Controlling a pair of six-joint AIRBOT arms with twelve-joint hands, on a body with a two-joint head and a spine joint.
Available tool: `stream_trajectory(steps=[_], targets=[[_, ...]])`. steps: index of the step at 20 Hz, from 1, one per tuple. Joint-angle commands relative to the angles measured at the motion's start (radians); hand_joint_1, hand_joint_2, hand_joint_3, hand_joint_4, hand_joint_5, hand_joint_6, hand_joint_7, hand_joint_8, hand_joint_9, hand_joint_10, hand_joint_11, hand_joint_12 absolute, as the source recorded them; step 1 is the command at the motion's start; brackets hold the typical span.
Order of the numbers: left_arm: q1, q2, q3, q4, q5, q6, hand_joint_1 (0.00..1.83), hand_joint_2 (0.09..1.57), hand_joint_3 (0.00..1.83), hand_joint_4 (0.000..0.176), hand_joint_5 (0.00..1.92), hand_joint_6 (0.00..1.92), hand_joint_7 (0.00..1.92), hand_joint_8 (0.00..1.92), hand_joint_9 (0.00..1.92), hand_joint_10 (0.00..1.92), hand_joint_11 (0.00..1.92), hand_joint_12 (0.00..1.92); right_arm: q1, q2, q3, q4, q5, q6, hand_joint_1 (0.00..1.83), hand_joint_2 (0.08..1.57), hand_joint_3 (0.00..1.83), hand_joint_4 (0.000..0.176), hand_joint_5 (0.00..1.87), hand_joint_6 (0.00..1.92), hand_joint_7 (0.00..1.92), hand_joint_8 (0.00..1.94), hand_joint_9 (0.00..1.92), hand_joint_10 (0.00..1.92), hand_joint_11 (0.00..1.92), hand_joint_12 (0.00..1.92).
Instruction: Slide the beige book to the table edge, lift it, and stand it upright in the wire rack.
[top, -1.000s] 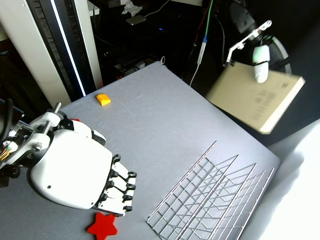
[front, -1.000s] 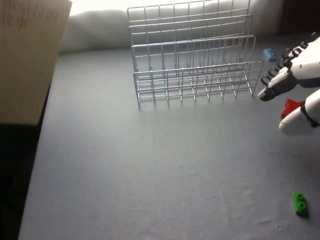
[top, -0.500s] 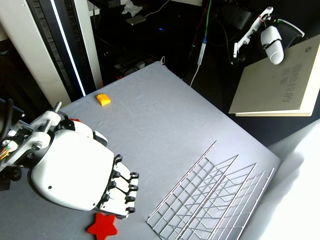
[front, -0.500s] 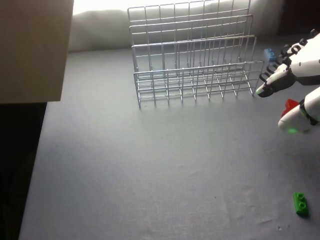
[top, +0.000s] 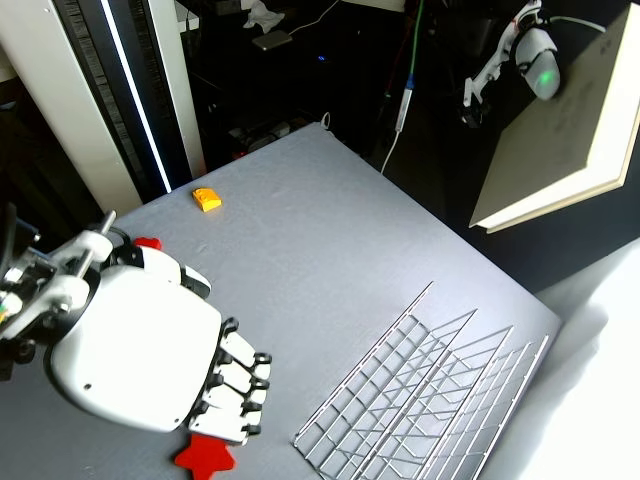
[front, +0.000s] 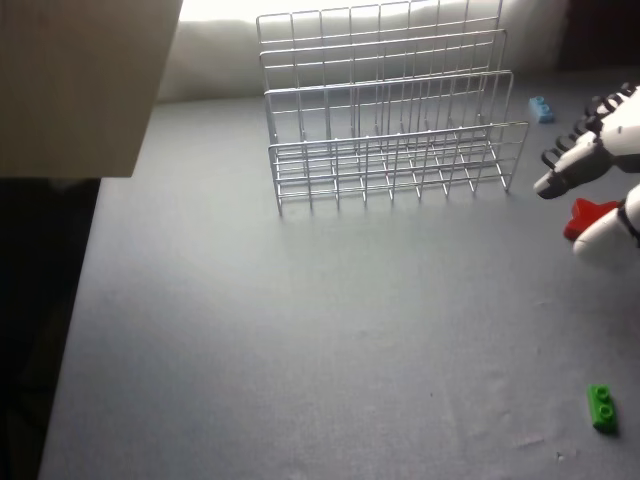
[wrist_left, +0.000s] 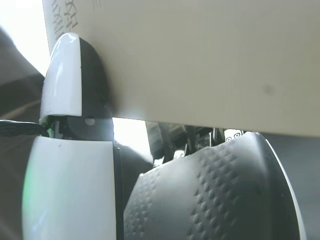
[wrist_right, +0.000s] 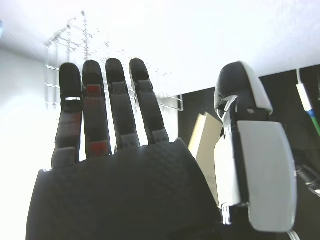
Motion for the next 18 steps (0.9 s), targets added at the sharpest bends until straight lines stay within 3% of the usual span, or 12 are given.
stream_trajectory(steps=[1,7,11,18], targets=[[-0.020,0.000,0.012,0.005,-0.159,-0.018,1.47,1.22,0.00,0.000,0.74,1.34,0.59,1.32,0.64,1.40,0.70,1.62,0.002,0.010,0.006,-0.035,-0.079,-0.005,0.17,1.14,0.00,0.000,0.26,0.00,0.25,0.00,0.25,0.00,0.00,0.80],[-0.066,-0.054,0.052,0.071,-0.295,-0.070,1.47,1.22,0.00,0.000,0.73,1.34,0.58,1.33,0.66,1.39,0.72,1.60,-0.031,0.017,0.086,-0.035,-0.092,-0.018,0.17,1.14,0.00,0.000,0.26,0.00,0.26,0.00,0.26,0.00,0.00,0.80],[-0.124,-0.075,0.061,0.171,-0.298,-0.104,1.47,1.24,0.00,0.000,0.70,1.38,0.55,1.36,0.61,1.44,0.70,1.63,-0.030,0.020,0.091,-0.035,-0.090,-0.033,0.16,1.14,0.00,0.000,0.26,0.00,0.25,0.00,0.26,0.00,0.00,0.81],[-0.168,-0.142,0.036,0.194,-0.298,-0.107,1.47,1.23,0.00,0.000,0.69,1.39,0.55,1.37,0.62,1.45,0.72,1.60,-0.031,0.019,0.091,-0.035,-0.088,-0.038,0.17,1.15,0.00,0.000,0.26,0.00,0.26,0.00,0.26,0.00,0.00,0.79]])
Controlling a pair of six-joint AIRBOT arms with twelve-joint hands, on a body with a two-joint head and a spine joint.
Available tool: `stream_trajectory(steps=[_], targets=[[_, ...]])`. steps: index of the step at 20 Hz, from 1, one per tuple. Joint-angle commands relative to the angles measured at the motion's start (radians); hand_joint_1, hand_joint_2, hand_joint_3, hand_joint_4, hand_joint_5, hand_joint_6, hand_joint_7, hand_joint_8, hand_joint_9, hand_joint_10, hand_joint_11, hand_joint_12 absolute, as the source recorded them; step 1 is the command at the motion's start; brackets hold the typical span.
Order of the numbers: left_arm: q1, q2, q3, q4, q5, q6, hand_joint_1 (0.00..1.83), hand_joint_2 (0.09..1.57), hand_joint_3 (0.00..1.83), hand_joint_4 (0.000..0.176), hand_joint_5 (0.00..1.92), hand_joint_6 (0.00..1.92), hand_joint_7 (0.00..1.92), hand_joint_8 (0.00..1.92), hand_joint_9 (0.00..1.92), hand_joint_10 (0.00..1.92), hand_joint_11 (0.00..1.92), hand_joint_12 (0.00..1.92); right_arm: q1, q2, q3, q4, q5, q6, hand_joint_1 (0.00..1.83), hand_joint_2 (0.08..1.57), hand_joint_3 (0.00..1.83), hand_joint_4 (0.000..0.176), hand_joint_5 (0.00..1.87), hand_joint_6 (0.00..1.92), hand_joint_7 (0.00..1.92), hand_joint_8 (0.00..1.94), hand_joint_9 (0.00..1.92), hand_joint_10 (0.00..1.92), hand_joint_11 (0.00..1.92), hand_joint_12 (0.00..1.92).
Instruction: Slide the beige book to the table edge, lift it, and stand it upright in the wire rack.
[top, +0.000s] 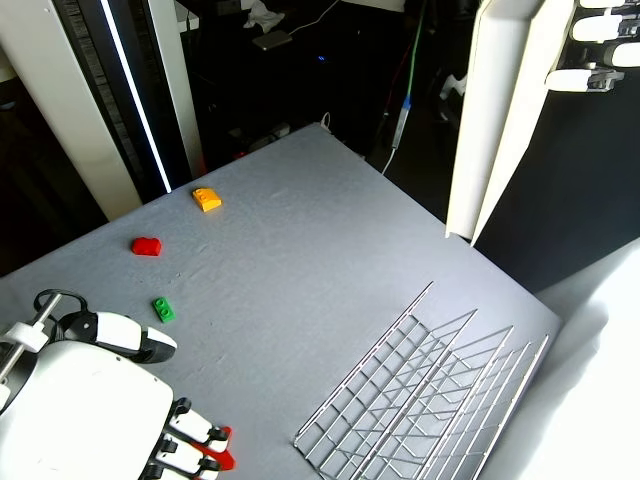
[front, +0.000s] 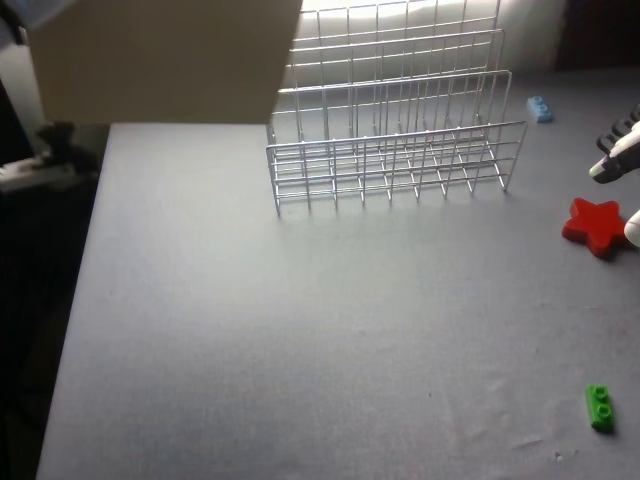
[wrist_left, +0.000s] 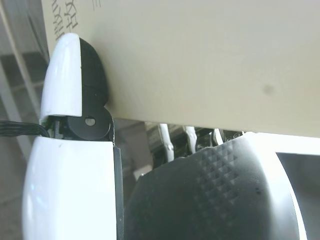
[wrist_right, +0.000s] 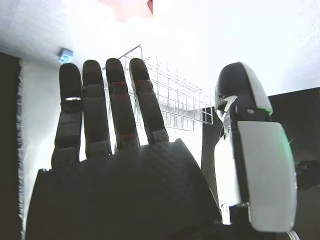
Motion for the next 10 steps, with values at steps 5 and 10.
stream_trajectory(steps=[5,10], targets=[[-0.020,-0.070,0.035,-0.023,-0.123,-0.002,1.47,1.23,0.00,0.000,0.72,1.35,0.57,1.35,0.63,1.42,0.71,1.61,0.005,0.005,0.001,-0.035,-0.071,-0.005,0.19,1.15,0.00,0.000,0.24,0.00,0.24,0.00,0.24,0.00,0.00,0.72],[-0.043,-0.144,0.094,-0.036,-0.122,-0.002,1.47,1.24,0.00,0.000,0.72,1.37,0.54,1.36,0.61,1.45,0.71,1.62,0.005,0.005,0.002,-0.035,-0.072,-0.005,0.18,1.15,0.00,0.000,0.26,0.00,0.25,0.00,0.25,0.00,0.00,0.76]])
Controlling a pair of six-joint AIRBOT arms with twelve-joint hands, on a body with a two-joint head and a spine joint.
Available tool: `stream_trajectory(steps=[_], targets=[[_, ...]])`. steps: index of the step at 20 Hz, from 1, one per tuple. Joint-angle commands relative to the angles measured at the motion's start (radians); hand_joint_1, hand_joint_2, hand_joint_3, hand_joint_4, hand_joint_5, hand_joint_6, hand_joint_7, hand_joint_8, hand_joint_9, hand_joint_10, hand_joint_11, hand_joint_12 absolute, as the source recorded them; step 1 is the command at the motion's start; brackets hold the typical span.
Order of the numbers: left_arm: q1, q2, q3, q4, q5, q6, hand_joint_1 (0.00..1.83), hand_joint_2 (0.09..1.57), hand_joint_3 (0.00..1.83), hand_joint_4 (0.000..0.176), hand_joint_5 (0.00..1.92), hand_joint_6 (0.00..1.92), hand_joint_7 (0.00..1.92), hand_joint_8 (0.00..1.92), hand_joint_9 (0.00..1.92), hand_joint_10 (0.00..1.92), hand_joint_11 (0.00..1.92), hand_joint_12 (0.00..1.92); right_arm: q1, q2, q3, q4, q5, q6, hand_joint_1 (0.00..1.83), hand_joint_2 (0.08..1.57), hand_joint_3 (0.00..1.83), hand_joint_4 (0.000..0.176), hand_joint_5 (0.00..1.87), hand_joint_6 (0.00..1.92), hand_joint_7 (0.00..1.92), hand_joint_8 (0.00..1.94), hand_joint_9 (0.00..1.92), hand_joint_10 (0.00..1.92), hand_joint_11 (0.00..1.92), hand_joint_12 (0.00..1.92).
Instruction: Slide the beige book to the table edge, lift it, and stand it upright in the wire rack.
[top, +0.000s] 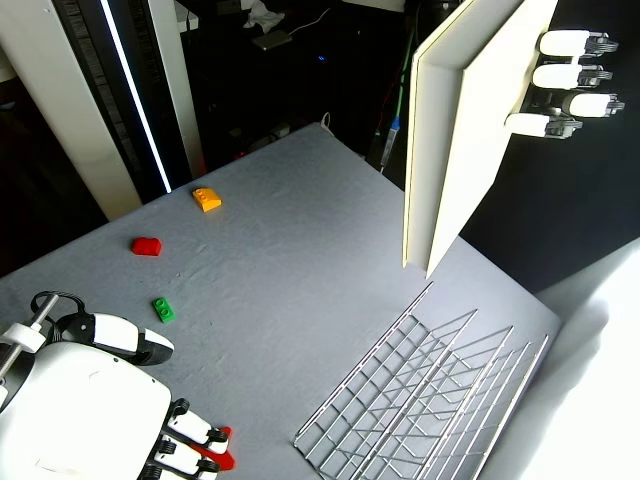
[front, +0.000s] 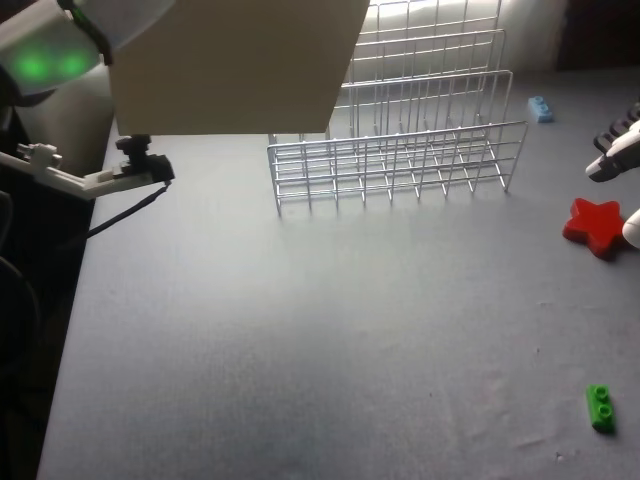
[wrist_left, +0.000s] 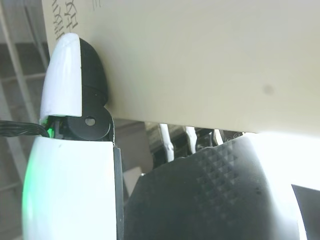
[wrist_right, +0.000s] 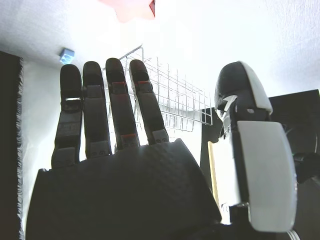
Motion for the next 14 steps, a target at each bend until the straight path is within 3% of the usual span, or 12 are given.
stream_trajectory(steps=[1,14], targets=[[-0.019,-0.004,0.012,-0.016,-0.121,-0.017,1.47,1.23,0.00,0.000,0.73,1.35,0.55,1.33,0.63,1.43,0.71,1.60,0.005,0.006,0.002,-0.035,-0.072,-0.001,0.18,1.16,0.00,0.000,0.27,0.00,0.25,0.00,0.25,0.00,0.00,0.78],[-0.054,-0.194,0.169,-0.019,-0.141,-0.031,1.47,1.22,0.00,0.000,0.74,1.34,0.58,1.32,0.67,1.37,0.69,1.62,0.008,0.002,0.002,-0.035,-0.067,-0.005,0.12,1.17,0.00,0.000,0.27,0.00,0.25,0.00,0.26,0.00,0.00,0.76]])
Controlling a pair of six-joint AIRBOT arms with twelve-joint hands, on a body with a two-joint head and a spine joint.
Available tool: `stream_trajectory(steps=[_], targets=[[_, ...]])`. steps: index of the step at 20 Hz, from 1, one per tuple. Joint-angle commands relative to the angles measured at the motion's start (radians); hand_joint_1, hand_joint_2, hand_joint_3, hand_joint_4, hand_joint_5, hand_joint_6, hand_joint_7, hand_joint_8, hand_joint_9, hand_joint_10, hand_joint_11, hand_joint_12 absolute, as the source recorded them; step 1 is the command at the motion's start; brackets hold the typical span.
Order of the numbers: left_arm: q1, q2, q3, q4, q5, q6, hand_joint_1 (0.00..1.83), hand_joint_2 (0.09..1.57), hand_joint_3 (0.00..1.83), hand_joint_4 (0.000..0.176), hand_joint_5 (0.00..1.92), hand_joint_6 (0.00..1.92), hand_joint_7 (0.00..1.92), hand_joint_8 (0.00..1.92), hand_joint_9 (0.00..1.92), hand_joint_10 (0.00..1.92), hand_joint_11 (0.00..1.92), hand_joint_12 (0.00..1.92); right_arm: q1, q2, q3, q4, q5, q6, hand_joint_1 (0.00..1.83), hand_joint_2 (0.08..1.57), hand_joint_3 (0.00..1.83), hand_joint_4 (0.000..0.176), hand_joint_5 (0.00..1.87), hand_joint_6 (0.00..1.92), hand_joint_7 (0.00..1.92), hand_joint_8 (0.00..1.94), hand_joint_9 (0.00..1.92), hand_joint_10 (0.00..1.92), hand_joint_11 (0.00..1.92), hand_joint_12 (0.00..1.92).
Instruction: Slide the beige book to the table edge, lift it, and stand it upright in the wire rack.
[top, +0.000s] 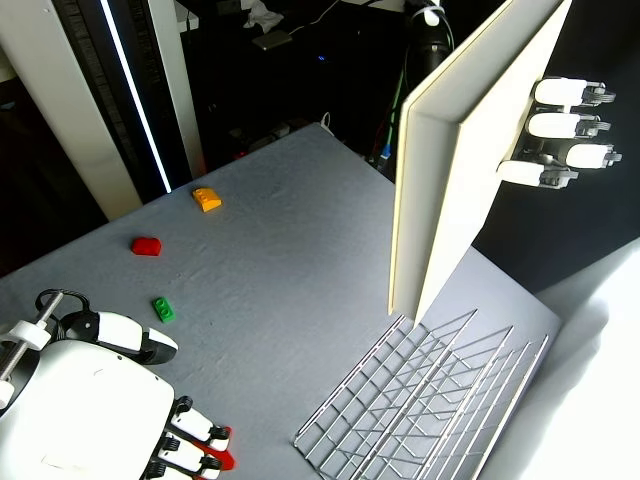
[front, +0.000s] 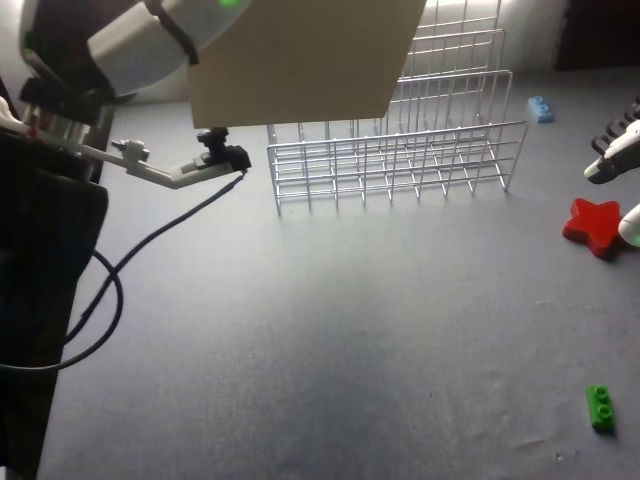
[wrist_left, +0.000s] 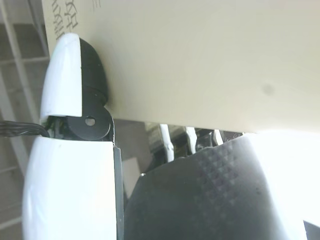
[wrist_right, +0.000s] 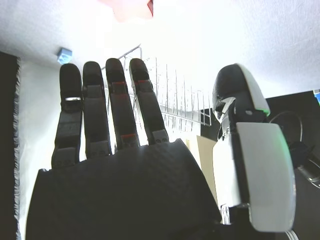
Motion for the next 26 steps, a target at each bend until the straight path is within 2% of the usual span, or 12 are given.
stream_trajectory(steps=[1,5,8,13,18,19,26], targets=[[-0.015,-0.006,0.011,0.001,-0.121,-0.016,1.47,1.23,0.00,0.000,0.74,1.34,0.56,1.35,0.64,1.40,0.68,1.63,0.009,0.007,0.001,-0.034,-0.067,-0.002,0.12,1.17,0.00,0.000,0.28,0.00,0.27,0.01,0.27,0.01,0.00,0.78],[-0.030,-0.056,0.051,0.009,-0.128,-0.014,1.47,1.23,0.00,0.000,0.70,1.37,0.54,1.36,0.63,1.43,0.74,1.59,0.025,0.006,0.001,-0.034,-0.056,0.003,0.10,1.18,0.00,0.000,0.26,0.00,0.26,0.00,0.25,0.00,0.00,0.75],[-0.032,-0.086,0.078,0.009,-0.130,-0.014,1.47,1.23,0.00,0.000,0.70,1.36,0.54,1.34,0.66,1.40,0.75,1.58,0.025,0.006,0.001,-0.034,-0.058,0.005,0.10,1.17,0.00,0.000,0.27,0.00,0.27,0.00,0.26,0.00,0.00,0.77],[-0.021,-0.121,0.096,0.009,-0.141,-0.022,1.47,1.24,0.00,0.000,0.70,1.38,0.52,1.37,0.60,1.47,0.72,1.60,0.026,0.005,0.002,-0.034,-0.060,0.000,0.10,1.18,0.00,0.000,0.26,0.00,0.26,0.00,0.26,0.00,0.00,0.75],[-0.028,-0.182,0.169,0.009,-0.149,-0.036,1.47,1.24,0.00,0.000,0.71,1.36,0.51,1.37,0.60,1.47,0.74,1.57,0.025,0.004,0.002,-0.034,-0.061,-0.002,0.09,1.18,0.00,0.000,0.25,0.00,0.25,0.00,0.24,0.00,0.00,0.71],[-0.030,-0.203,0.193,0.009,-0.151,-0.044,1.47,1.24,0.00,0.000,0.71,1.37,0.51,1.38,0.60,1.47,0.71,1.61,0.025,0.003,0.002,-0.034,-0.061,-0.002,0.08,1.18,0.00,0.000,0.24,0.00,0.24,0.00,0.23,0.00,0.00,0.68],[-0.035,-0.292,0.324,0.001,-0.143,-0.085,1.47,1.23,0.00,0.000,0.72,1.37,0.53,1.36,0.60,1.46,0.73,1.58,0.023,0.001,0.002,-0.034,-0.062,-0.003,0.06,1.18,0.00,0.000,0.25,0.00,0.24,0.00,0.24,0.00,0.00,0.74]])
